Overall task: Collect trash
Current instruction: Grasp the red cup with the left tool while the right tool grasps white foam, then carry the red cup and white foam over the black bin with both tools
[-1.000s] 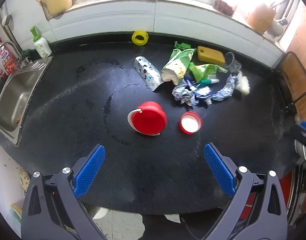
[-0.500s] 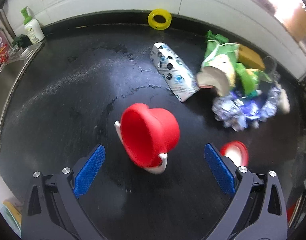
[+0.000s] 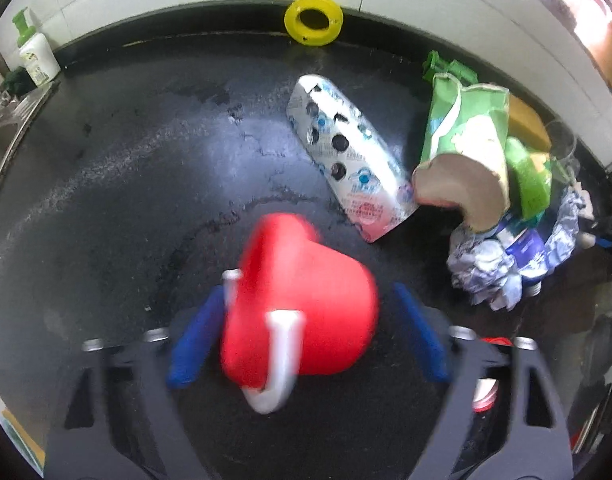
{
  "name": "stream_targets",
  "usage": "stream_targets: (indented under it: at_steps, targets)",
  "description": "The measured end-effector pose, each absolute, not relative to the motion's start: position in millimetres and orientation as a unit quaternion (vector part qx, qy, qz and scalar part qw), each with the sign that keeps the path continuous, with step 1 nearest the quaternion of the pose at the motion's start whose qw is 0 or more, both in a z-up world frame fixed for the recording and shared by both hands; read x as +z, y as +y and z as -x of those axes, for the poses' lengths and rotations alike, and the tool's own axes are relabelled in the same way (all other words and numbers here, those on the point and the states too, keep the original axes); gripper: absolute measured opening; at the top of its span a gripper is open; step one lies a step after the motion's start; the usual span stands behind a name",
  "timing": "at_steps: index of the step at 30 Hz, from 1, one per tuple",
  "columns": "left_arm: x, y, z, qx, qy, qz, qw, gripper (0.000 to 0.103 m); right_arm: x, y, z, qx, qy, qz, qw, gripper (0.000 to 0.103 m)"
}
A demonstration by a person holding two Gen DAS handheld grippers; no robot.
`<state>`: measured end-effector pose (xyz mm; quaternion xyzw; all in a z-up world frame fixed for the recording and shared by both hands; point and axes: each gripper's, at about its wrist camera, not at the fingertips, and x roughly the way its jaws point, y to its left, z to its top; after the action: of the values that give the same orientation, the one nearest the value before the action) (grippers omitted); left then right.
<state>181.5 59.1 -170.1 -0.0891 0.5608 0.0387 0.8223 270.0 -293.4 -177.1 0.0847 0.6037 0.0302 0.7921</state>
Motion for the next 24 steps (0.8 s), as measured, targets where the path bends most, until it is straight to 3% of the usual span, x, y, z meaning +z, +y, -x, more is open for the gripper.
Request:
stream_targets:
  at_steps: [2, 5, 11, 15, 24]
  targets:
    - [-167, 60, -181, 0.026, 0.566, 0.108, 0.817, 0.061, -177, -293, -271, 0.033, 0.603, -0.075, 0.794, 0.027]
    - [-157, 55, -177, 0.023, 0.563, 0.105, 0.819, 0.06, -171, -293, -263, 0.034, 0.596, -0.062, 0.8, 0.021]
    - [-139, 38, -169, 0.012, 0.558, 0.09, 0.825, 0.057, -150, -300, -243, 0.033, 0.582, -0.061, 0.81, 0.019]
    - [-127, 32, -162, 0.007, 0.549, 0.085, 0.831, 0.048, -134, -301, -230, 0.036, 0.569, -0.051, 0.82, 0.019]
    - [-94, 22, -127, 0.009, 0.515, 0.081, 0.853, 0.046, -86, -288, -186, 0.069, 0.53, -0.04, 0.844, 0.019]
